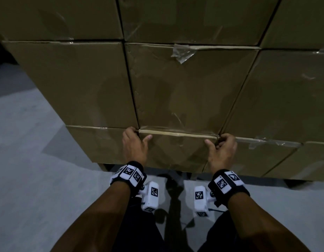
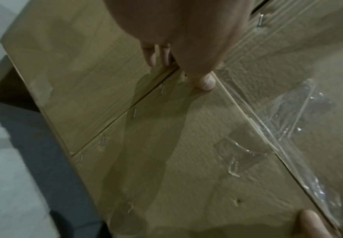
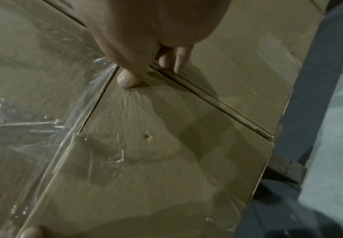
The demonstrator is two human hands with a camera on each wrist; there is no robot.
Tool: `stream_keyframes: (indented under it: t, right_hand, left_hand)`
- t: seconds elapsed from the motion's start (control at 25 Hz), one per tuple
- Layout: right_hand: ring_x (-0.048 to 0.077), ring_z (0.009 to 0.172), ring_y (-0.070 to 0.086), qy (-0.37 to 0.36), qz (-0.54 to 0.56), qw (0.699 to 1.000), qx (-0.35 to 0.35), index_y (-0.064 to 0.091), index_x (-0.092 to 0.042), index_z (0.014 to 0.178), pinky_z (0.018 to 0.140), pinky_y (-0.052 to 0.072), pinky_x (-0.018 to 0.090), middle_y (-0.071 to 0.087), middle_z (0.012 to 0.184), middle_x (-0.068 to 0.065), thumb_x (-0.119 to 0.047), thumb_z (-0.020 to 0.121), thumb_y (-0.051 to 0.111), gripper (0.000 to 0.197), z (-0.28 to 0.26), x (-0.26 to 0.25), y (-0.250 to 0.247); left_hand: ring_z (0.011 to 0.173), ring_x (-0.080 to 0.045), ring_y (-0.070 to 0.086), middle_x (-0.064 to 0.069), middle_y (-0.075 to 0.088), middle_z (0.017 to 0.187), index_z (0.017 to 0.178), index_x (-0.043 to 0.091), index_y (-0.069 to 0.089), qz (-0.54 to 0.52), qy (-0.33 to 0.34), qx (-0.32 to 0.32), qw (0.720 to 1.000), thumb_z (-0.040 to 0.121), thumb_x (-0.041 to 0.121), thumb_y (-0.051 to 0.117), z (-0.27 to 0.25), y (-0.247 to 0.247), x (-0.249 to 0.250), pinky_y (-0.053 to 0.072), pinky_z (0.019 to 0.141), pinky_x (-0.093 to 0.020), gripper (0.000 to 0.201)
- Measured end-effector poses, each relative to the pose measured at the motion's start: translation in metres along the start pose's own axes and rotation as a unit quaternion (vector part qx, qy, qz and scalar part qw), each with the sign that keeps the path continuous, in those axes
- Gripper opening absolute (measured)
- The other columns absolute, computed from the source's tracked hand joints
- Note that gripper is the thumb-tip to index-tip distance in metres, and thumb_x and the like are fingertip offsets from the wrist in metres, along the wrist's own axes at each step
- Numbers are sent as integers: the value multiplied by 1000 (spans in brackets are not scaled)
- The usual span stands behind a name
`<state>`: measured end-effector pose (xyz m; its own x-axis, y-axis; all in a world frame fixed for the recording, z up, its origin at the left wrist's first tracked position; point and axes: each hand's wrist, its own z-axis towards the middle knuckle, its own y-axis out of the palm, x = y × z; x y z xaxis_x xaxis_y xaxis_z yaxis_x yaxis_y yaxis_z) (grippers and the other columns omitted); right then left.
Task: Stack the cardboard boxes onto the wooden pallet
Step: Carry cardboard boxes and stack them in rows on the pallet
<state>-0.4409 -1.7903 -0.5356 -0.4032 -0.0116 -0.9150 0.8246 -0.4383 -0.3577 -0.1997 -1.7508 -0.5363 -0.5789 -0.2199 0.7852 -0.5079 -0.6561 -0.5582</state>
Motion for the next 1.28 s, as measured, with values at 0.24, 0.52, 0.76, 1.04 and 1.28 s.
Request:
stream_keyframes:
  t: [0.24,0.52,0.76,1.04,1.28]
  right_hand:
    - [18,84,47,-9,1,1000,20,54,-5,118,78,43,30,49,115,17,-13,82,80,46,2,0,4]
    - [18,89,47,-1,-4,999,38,54,-5,116,75,34,21,49,117,15,-13,82,79,43,2,-3,7]
    - [20,94,47,-12,-15,998,53,52,-6,113,82,40,31,48,117,14,-17,81,80,44,3,0,12]
    - [22,92,48,-36,-4,998,45,51,-5,114,81,43,34,47,117,14,-18,80,81,47,6,8,15]
    - [23,92,47,-51,3,998,24,51,-5,112,82,38,32,41,110,4,-19,80,81,46,6,8,11]
  left_hand:
    - [97,-27,50,-14,53,109,112,3,50,17,16,8,1000,78,44,78,3,-5,-1,38,77,-32,60]
    - [89,-17,45,-3,49,99,107,7,50,31,3,17,999,75,49,78,5,-7,3,40,75,-32,59]
    - [87,-21,48,-5,48,100,106,5,50,23,-13,23,999,76,44,79,4,-3,7,44,75,-37,57]
    - [92,-28,51,-16,52,108,108,1,50,45,5,19,999,80,45,74,2,-1,6,39,73,-35,58]
    - [102,-36,53,-18,51,116,115,1,48,77,-8,7,997,86,42,71,-2,-1,12,43,80,-44,55]
